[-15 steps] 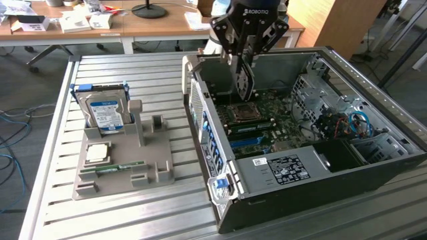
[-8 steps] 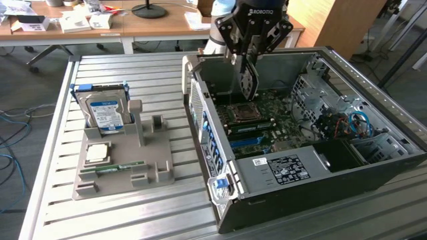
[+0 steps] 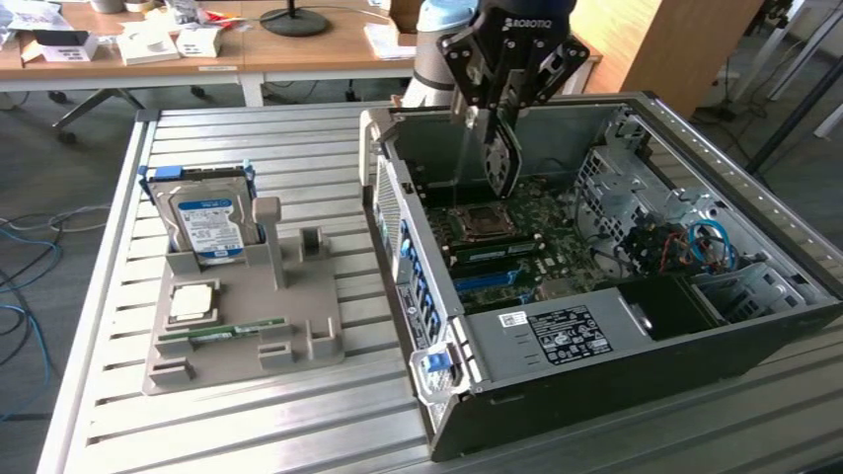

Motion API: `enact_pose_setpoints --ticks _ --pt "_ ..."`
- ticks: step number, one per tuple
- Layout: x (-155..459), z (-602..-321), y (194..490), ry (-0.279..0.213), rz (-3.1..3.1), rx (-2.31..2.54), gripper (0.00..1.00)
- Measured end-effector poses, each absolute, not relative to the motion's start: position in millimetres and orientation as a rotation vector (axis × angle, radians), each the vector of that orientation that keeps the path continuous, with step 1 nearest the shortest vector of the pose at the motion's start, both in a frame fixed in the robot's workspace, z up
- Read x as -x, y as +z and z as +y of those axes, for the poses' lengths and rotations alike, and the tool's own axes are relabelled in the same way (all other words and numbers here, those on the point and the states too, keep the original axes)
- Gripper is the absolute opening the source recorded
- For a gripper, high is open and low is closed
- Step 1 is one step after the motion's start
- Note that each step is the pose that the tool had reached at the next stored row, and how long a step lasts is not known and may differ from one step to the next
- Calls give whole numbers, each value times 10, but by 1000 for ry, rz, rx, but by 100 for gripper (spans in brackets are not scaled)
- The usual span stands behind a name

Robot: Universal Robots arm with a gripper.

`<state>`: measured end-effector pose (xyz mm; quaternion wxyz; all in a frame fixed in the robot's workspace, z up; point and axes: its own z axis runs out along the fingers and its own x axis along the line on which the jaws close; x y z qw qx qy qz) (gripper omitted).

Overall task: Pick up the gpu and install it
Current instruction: 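Pick up the gpu and move the gpu toward the slot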

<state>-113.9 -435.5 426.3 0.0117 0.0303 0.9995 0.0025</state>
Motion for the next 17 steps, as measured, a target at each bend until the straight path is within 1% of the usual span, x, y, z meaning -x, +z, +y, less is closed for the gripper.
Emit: enact_pose_setpoints --ticks 17 --pt "823 -4355 4263 8 3117 -95 26"
